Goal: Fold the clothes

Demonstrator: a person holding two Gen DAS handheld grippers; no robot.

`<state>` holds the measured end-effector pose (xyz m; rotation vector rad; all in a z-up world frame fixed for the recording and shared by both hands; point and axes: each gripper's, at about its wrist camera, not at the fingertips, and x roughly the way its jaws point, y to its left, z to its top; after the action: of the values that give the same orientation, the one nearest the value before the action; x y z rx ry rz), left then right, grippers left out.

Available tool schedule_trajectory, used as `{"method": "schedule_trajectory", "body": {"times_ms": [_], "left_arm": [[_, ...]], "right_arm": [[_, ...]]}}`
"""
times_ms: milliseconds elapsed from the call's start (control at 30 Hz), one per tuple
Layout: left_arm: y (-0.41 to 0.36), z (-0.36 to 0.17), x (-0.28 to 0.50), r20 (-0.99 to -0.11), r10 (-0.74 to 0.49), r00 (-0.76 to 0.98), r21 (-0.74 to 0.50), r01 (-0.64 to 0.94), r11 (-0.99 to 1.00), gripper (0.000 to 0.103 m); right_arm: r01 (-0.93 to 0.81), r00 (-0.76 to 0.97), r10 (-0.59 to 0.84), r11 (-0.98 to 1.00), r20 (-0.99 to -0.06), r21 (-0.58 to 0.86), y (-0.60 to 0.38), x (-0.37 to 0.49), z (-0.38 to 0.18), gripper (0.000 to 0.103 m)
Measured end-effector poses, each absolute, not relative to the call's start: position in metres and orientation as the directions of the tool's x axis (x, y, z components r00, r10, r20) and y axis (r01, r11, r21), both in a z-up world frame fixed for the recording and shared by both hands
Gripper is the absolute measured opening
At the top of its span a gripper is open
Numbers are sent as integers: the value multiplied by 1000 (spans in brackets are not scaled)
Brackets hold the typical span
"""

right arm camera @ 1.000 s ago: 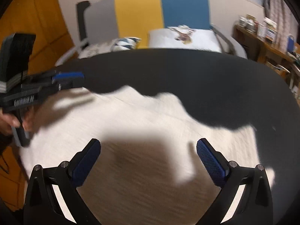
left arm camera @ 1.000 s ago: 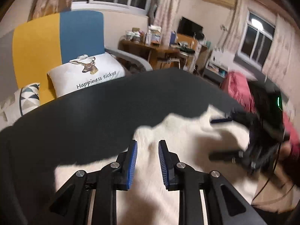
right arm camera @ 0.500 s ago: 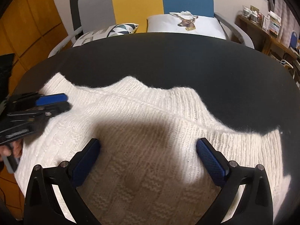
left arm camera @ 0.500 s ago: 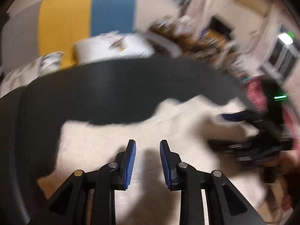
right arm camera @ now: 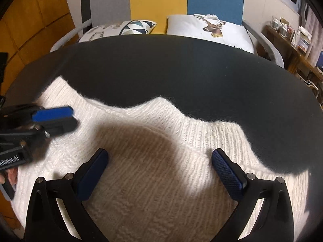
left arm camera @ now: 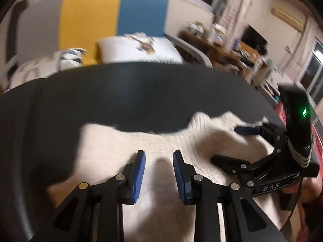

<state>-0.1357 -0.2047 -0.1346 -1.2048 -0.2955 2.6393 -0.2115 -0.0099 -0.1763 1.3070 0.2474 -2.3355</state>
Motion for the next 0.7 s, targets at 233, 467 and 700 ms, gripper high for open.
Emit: {"method": "schedule_trajectory", "body": {"times_ms": [233, 467, 700], "left_arm": [[-222, -137, -76, -714, 252, -653, -285, -58, -957, 31], [-222, -162, -65, -696, 216, -685, -291, -7, -957, 34], [-222, -159, -37, -707, 185, -682, -260, 8, -965, 34]], "right_arm": [[403, -507, -250, -915, -825, 29, 37, -157, -148, 103], [299, -543, -200, -954, -815, 34, 80, -115, -175, 103], [288, -557, -171, -958, -813, 4, 71, -100, -177, 103]]}}
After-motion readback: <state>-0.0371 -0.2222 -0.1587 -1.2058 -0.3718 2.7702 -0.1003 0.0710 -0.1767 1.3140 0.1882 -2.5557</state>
